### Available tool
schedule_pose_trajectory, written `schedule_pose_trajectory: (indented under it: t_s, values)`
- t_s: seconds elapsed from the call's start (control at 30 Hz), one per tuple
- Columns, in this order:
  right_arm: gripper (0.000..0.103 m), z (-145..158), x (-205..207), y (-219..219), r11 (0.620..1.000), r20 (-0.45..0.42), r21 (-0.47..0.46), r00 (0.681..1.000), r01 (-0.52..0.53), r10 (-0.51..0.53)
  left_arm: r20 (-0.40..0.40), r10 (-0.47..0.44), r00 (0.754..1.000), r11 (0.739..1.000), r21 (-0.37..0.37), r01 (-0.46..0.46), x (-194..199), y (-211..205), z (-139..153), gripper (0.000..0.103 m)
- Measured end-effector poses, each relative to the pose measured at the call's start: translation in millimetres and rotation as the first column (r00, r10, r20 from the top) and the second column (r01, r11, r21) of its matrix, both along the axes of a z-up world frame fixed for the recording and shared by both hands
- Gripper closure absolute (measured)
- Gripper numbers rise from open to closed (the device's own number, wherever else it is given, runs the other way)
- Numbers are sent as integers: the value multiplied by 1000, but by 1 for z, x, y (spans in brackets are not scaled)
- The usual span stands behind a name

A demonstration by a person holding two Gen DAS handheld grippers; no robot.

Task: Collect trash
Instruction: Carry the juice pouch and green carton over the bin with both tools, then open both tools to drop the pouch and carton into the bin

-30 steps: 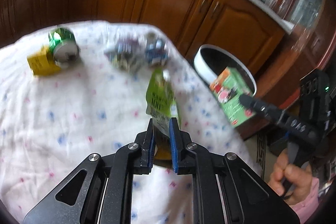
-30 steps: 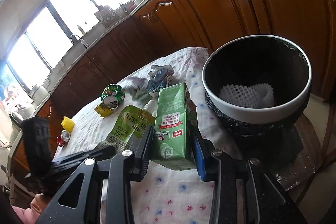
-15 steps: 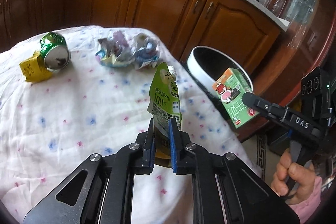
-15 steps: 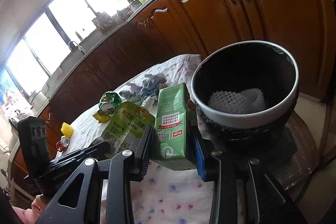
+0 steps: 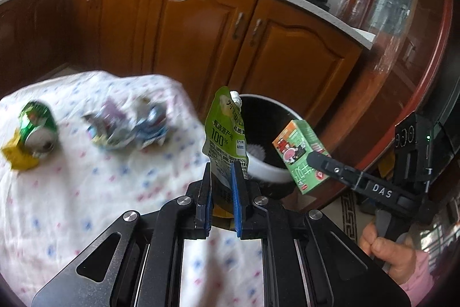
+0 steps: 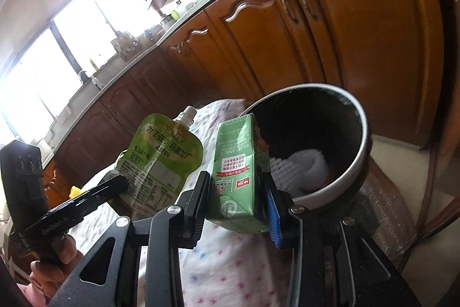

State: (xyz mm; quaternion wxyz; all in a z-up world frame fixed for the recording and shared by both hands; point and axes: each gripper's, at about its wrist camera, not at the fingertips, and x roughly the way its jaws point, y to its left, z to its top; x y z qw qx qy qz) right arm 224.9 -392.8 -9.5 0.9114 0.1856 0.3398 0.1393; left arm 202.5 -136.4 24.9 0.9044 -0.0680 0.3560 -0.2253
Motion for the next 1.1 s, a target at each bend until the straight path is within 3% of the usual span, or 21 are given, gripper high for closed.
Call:
schedule_pose_trajectory:
  t_s: [0.33,0.93,1.03,1.1]
  values:
    - [67,1,25,-27,998,-10,-37,998,54,-54,-1,-60,998,998,36,60,31,-50,7,94]
    - [66,-14,58,-31,995,-87,-82,994,62,-69,-118,-90,989,994,49,96,77,-89,-8,93]
    - [59,-14,63,-36,996,-93,-63,993,68,-74,-134,-87,987,994,52,95,80,-94,-10,91]
    - [45,-12,62,-38,996,-90,-45,993,77,-81,-151,-88,985,995,41,95,82,-95,-11,90]
